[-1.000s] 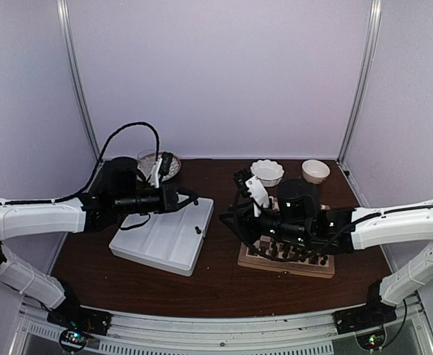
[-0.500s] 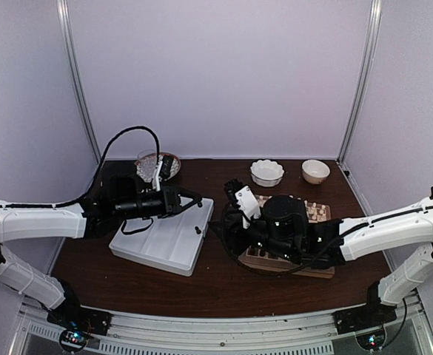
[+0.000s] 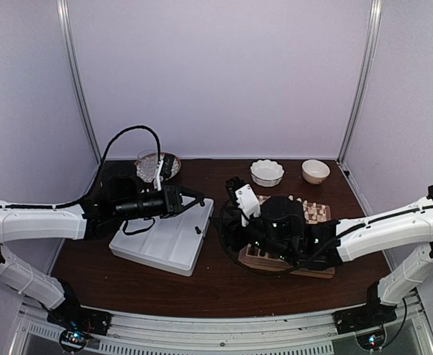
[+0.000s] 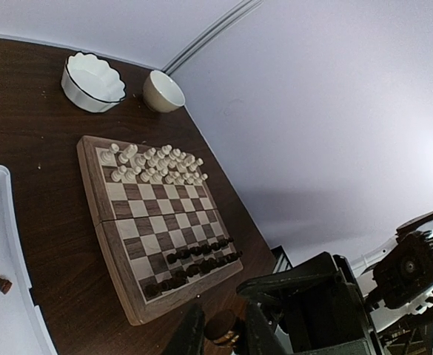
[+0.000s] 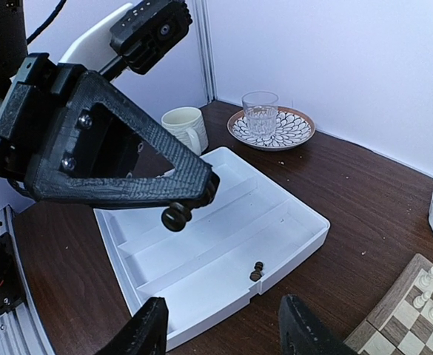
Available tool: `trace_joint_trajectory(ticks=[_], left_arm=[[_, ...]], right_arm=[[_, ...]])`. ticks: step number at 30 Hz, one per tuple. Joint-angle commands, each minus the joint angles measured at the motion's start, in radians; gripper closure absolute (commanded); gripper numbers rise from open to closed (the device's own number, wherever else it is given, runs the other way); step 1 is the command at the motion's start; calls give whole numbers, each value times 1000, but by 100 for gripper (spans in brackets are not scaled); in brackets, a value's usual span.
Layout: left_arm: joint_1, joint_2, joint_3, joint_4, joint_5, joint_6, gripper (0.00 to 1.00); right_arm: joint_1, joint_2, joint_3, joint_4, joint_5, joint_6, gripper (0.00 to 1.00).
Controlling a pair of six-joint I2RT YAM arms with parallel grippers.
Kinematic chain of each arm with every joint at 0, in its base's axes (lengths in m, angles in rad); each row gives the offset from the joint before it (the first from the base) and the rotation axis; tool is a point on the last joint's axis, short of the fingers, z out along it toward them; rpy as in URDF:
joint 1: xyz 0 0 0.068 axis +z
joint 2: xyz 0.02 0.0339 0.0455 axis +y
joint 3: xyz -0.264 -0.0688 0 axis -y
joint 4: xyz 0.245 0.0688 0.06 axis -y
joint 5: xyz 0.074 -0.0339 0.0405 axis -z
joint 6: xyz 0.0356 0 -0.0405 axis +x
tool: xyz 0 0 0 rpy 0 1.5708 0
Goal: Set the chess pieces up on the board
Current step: Pass from the left arm to the right
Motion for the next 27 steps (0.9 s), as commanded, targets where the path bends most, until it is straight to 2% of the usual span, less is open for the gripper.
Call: trace_joint_trajectory(ticks=[1, 17, 27], left_arm=[[-8, -4, -1, 60, -14, -8, 81], [-10, -11, -13, 62, -21, -23, 81], [-10, -9, -21, 69, -13, -30, 81]], right_arm=[[7, 26, 42, 27, 32, -9, 46], [9, 118, 134, 50, -7, -58, 52], [9, 153, 189, 37, 34, -69, 64]])
